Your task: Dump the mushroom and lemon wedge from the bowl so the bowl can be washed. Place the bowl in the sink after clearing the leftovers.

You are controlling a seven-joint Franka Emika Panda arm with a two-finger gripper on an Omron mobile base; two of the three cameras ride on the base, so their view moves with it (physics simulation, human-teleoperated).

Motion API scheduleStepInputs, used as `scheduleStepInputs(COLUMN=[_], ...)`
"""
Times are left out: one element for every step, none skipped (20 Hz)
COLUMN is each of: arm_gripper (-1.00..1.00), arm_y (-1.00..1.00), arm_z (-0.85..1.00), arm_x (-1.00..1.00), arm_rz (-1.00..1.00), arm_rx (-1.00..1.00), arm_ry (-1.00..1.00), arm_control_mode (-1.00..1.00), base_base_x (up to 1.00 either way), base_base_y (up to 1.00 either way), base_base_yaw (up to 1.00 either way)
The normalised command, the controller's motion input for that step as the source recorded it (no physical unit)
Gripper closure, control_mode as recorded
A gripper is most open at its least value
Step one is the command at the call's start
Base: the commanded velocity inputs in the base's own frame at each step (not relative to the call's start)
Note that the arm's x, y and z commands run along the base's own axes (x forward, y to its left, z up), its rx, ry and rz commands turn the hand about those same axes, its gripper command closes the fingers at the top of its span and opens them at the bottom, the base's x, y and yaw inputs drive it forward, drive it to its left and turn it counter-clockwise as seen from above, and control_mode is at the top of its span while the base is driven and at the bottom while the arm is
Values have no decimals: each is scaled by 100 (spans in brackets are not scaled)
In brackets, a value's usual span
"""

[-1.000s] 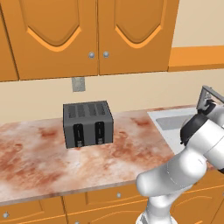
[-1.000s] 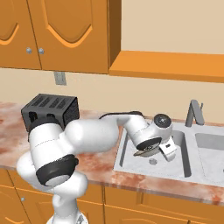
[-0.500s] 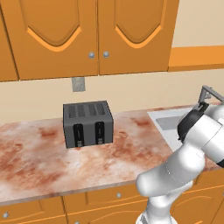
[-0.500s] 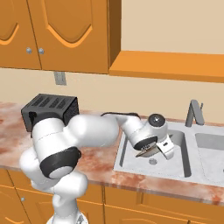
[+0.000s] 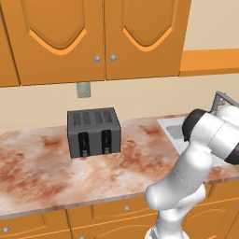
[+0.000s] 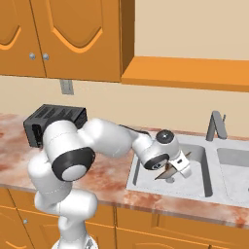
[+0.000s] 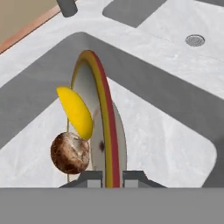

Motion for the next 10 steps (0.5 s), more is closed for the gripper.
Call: scheduleStepInputs(arm_gripper=[100,100,100,100,100,100,100,100,100,100], arm_y=[0,0,0,-2,-4,0,0,0,0,0], arm_z=[-20,-20,-19,-23,-13,-1,0,0,0,0], arm_x=[14,9,6,2,7,13,13,13,16,21], arm_rz=[0,0,0,0,0,0,0,0,0,0], arm_rx=[-9,-5,-3,-2,-1,-1,0,0,-1,-4], arm_ry=[1,1,3,5,6,6,7,8,9,12], arm_control_mode=[-100,-100,-100,-100,-100,-100,-100,-100,-100,-100], base_base_x=[0,0,0,0,0,0,0,0,0,0], base_base_y=[0,0,0,0,0,0,0,0,0,0], base_base_yaw=[0,0,0,0,0,0,0,0,0,0])
